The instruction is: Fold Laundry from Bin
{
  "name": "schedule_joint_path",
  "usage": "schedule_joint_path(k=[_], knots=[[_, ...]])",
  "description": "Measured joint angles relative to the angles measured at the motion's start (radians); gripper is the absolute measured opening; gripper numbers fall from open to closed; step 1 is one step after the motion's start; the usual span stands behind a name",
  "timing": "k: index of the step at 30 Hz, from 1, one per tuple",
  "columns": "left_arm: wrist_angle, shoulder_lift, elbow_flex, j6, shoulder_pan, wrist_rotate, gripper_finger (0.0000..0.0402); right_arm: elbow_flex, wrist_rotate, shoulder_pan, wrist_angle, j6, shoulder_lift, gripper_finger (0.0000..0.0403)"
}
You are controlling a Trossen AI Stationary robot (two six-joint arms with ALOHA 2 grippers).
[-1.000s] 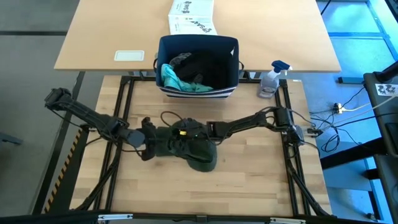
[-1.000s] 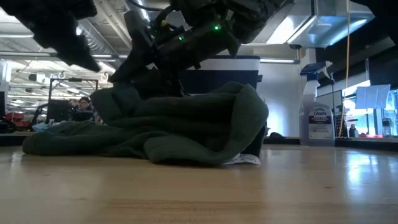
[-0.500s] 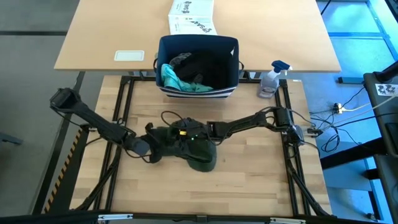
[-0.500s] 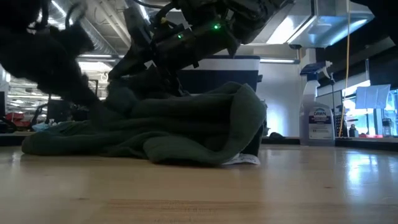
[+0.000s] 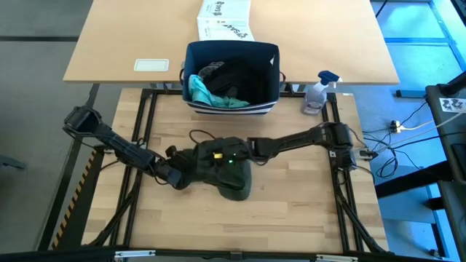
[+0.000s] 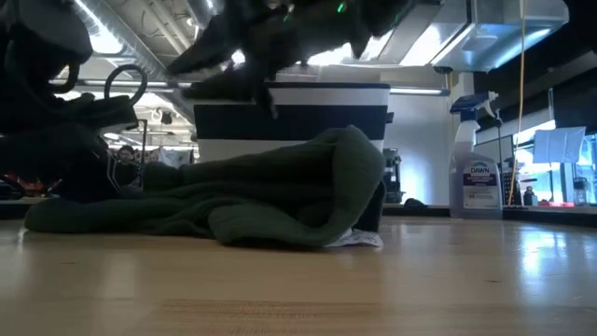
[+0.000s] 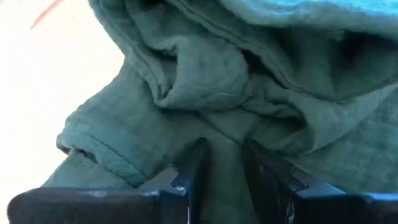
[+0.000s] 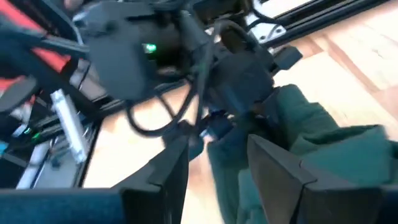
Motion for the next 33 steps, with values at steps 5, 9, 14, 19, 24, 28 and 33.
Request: schedule_joint_path(k=[5, 9, 14, 19, 24, 28, 33], knots=[[-0.123, -0.117, 0.099, 0.088, -0.005, 0.087, 0.0105, 0.002, 0.141, 0.066, -0.393, -0.147, -0.146, 0.0165], [-0.320, -0.210, 0.237, 0.172, -0.004, 0.075, 0.0105, -0.051, 0.391, 0.125, -0.584, -0.163, -0.175, 0.0165], [-0.340, -0.275, 0.341, 0.314, 0.014, -0.079, 0.0105, -0.215, 0.543, 0.134, -0.564, -0.085, -0.184, 0.0165], [-0.145, -0.237, 0.350, 0.474, 0.168, -0.050, 0.0105, -0.389, 0.572, 0.134, -0.367, -0.043, -0.226, 0.0165], [-0.005, -0.145, 0.351, 0.566, 0.387, 0.165, 0.0122, -0.469, 0.548, 0.134, -0.242, -0.067, -0.288, 0.0165], [0.018, -0.037, 0.350, 0.572, 0.542, 0.372, 0.0145, -0.482, 0.566, 0.134, -0.242, -0.069, -0.300, 0.0165], [0.024, 0.080, 0.349, 0.595, 0.619, 0.536, 0.0152, -0.481, 0.576, 0.134, -0.234, -0.069, -0.299, 0.0165]])
